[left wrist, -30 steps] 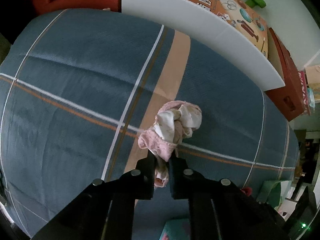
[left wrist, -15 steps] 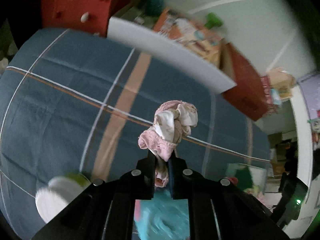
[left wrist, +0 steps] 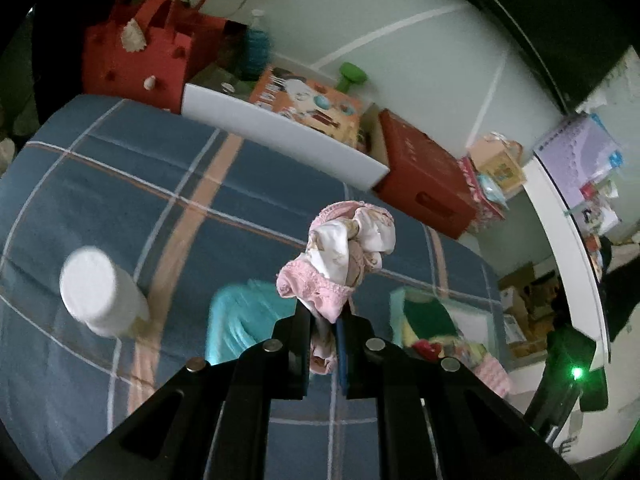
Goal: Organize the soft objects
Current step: 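Carry scrunchie over white tray with left gripper while right carries red bow there, then open left gripper to drop scrunchie in tray while right releases red bow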
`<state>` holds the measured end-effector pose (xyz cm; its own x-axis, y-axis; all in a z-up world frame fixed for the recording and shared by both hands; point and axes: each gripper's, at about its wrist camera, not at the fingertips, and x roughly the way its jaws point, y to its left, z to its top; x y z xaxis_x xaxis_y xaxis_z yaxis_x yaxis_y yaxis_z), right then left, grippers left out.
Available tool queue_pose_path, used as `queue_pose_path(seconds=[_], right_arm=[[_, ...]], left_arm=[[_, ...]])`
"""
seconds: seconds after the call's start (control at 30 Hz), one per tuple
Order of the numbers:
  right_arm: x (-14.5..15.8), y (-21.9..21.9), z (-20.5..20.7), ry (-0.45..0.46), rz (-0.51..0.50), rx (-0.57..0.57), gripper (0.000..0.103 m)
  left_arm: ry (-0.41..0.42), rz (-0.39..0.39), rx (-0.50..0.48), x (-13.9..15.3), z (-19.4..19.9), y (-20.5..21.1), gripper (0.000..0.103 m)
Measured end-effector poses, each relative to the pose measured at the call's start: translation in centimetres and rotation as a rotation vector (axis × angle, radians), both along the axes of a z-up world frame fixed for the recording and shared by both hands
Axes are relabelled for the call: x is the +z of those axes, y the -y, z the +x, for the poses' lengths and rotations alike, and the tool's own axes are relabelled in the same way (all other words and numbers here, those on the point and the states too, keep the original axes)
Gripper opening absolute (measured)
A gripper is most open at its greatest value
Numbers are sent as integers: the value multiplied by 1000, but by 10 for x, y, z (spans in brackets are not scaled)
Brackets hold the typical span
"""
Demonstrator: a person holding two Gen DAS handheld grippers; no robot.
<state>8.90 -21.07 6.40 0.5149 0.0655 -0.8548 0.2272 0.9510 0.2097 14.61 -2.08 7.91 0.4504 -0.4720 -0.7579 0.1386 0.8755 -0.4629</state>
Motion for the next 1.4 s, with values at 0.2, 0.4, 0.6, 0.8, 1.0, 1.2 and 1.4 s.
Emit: queue_pose_path(seconds=[0.2, 0.4, 0.6, 0.8, 1.0, 1.2, 1.4], right_arm=[[3, 9, -32, 29, -6, -41, 31], [5, 25, -47, 28, -71, -75, 31], [8, 54, -58, 41, -57, -133, 31], [11, 96, -76, 38, -74, -248, 31], [5, 135, -92, -4, -96, -358, 31], [-21, 149, -89, -80, -71, -373, 31], [-43, 146, -85, -153, -65, -349, 31]], left_arm=[[6, -55, -42, -4, -33, 22, 11], [47, -57, -101, -8, -55, 47, 11], [35, -22, -178, -19, -63, 75, 11], [-15, -21, -317, -36, -77, 115, 11], [-75, 0, -448, -61, -96, 157, 11], [-119, 27, -478, -81, -102, 176, 11], [-139, 55, -439, -96, -92, 177, 11]])
